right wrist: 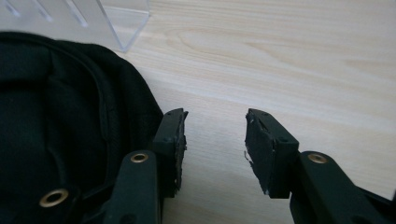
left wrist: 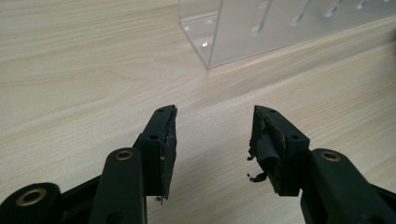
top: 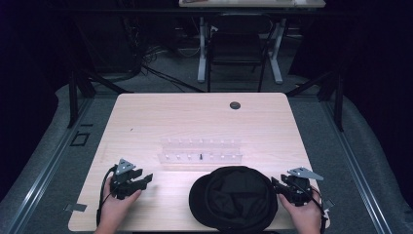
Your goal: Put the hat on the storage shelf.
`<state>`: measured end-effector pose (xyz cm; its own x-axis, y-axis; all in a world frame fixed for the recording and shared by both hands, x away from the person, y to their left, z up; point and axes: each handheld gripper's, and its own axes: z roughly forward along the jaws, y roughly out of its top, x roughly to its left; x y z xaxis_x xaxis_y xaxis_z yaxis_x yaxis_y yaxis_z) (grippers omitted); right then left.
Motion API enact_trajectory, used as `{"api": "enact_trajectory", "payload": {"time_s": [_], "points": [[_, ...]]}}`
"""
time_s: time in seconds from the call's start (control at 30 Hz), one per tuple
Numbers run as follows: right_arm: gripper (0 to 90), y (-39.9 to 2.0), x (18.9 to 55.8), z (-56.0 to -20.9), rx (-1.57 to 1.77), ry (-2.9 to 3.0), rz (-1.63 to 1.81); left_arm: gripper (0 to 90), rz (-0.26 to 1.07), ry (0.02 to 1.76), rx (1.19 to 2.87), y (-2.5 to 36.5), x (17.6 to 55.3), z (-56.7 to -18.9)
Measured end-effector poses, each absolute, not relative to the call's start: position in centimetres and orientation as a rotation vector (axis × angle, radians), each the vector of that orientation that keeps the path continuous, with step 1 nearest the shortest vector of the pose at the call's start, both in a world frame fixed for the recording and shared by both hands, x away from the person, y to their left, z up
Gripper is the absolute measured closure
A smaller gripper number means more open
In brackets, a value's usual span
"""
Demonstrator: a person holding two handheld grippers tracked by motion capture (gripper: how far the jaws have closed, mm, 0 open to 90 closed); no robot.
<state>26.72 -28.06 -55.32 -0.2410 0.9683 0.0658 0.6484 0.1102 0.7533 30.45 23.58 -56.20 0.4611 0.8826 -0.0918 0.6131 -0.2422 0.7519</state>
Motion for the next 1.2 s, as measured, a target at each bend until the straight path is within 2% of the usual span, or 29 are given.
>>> {"api": "enact_trajectory", "payload": {"time_s": [0.1, 0.2, 0.47, 0.8, 1.2], "points": [[57.8, -27.4, 26.4, -54.7, 1.515, 1.971, 0.854, 50.7, 0.465, 1.226, 1.966, 23.4, 30.3, -56.0], [62.0, -26.8, 26.1, -54.1, 1.493, 1.993, 0.836, 50.6, 0.498, 1.198, 1.989, 23.2, 30.2, -55.8], [66.6, -27.2, 25.9, -53.0, 1.595, 2.032, 0.815, 49.1, 0.505, 1.173, 1.998, 23.0, 30.2, -55.8], [67.7, -27.5, 25.5, -50.7, 1.728, 2.133, 0.793, 48.3, 0.478, 1.145, 2.016, 22.4, 30.2, -55.9], [67.8, -27.8, 26.4, -50.1, 1.833, 2.304, 0.686, 48.5, 0.463, 1.152, 2.015, 22.3, 30.1, -55.9]]}}
